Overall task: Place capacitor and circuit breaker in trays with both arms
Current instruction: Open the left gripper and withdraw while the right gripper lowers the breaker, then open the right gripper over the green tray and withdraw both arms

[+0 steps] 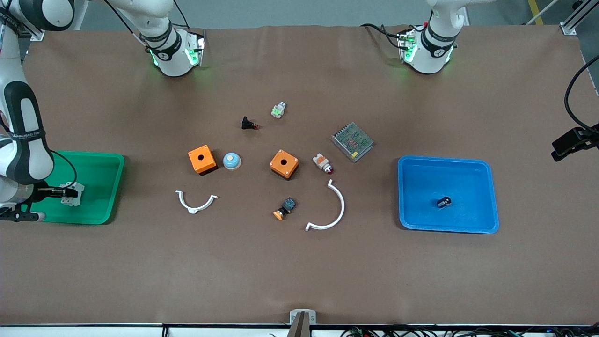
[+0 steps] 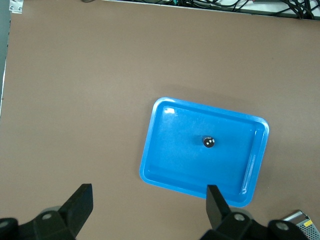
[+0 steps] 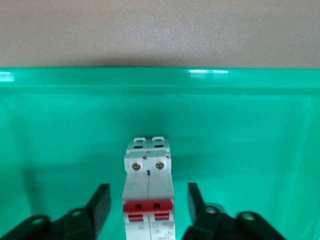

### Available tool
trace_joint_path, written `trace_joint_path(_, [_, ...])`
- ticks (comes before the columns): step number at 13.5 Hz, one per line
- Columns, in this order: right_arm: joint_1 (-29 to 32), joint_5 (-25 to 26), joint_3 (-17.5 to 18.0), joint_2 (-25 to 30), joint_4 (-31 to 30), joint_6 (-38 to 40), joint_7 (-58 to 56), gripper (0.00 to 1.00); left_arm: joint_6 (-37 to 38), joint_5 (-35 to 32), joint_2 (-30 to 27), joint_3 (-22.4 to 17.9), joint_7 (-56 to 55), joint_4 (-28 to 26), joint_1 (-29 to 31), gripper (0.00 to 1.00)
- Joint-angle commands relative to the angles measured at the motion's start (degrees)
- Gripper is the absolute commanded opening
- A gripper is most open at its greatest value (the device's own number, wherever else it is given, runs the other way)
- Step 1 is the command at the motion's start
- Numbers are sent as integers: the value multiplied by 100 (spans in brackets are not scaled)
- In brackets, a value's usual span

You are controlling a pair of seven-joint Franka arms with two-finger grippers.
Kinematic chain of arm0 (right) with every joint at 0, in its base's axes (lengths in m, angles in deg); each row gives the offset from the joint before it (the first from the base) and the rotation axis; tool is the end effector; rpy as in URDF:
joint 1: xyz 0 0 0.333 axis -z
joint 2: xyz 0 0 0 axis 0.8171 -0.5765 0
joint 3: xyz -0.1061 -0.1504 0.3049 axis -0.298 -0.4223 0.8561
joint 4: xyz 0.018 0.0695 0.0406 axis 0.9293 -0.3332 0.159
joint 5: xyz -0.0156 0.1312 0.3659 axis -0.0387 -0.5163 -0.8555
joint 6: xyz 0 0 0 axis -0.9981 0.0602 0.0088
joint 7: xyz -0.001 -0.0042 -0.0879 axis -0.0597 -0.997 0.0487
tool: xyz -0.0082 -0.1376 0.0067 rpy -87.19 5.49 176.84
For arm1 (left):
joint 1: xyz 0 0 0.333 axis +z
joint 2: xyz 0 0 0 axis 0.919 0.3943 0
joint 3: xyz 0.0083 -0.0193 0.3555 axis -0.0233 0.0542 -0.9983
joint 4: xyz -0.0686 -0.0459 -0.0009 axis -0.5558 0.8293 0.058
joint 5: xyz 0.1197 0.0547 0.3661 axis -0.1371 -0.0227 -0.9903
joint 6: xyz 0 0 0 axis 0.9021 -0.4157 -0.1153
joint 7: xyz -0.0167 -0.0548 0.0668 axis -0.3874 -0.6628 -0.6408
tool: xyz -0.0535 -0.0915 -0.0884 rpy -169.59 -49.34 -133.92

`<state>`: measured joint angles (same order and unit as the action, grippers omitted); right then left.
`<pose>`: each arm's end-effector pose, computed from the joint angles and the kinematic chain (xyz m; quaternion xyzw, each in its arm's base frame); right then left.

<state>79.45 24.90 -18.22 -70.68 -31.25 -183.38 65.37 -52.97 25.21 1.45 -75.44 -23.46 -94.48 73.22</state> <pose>0.6305 -0.3011 0.2206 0.9958 -0.0234 -0.0880 0.0123 0.5971 0.0411 0.6282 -0.9945 -0.0692 -0.0617 0.0496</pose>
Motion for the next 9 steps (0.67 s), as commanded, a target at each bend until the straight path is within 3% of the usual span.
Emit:
trace_joint_path(1, [136,82,171,421,27,572,-141,100,208,11,-131,77,125,37,23,100])
trace_joint_path(6, [-258,73,189,1783,1,1557,-71,99,506,484,-386,104,125,-6,-30,100])
trace_joint_path(9, [-882,73,188,2609,1,2392,226,99,973,618,-553,-2,-42,-103,-407,100])
